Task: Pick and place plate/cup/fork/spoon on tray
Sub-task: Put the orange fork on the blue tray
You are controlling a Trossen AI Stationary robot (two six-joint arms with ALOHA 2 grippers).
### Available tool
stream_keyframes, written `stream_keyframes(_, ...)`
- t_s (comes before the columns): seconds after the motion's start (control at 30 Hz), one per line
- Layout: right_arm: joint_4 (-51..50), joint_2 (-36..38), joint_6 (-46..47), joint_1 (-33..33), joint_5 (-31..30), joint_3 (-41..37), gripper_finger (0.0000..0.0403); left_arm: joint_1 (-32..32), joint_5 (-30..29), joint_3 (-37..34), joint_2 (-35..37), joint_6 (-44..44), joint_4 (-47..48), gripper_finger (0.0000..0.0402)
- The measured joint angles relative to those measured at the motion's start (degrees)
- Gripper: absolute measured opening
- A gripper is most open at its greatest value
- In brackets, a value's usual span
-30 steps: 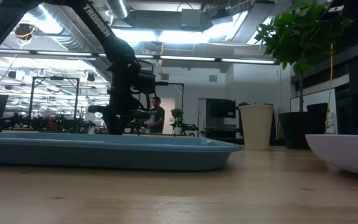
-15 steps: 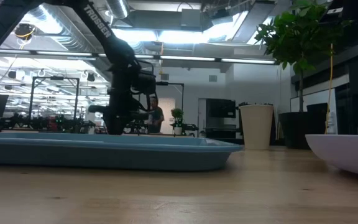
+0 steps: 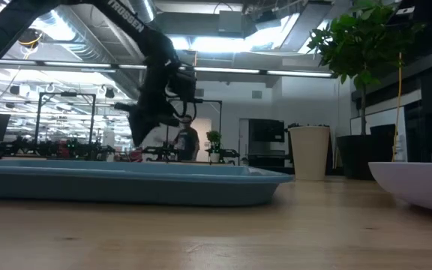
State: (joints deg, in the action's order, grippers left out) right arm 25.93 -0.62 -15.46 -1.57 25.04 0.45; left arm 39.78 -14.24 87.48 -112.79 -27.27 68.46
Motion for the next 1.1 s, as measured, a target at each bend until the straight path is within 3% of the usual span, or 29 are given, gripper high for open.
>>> stream_keyframes(0.1, 0.0, 0.0, 0.85, -0.02, 0.02, 0.0, 0.0067, -1.63, -0.27, 1.99, 0.04, -2.23, 7.66, 0.0002)
stream_keyframes(0.2, -0.02, 0.0, 3.03, -0.01, 0.02, 0.0, 0.0067, -3.23, -1.31, 2.34, 0.11, -2.24, 8.72, 0.0)
stream_keyframes(0.5, -0.04, 0.0, 3.21, 0.0, 0.02, 0.0, 0.0067, -5.19, -1.48, 1.44, 0.24, 6.2, -0.2, 0.0026)
stream_keyframes(0.87, -1.72, 0.0, 3.21, 0.0, 0.02, 0.0, 0.0067, -5.32, -4.88, -0.34, 0.28, 7.75, -4.02, 0.0102)
stream_keyframes(1.1, -1.9, 0.0, 3.18, -0.02, 0.03, 0.0, 0.0067, -4.11, 1.5, -7.41, 0.28, 3.83, -6.69, 0.0114)
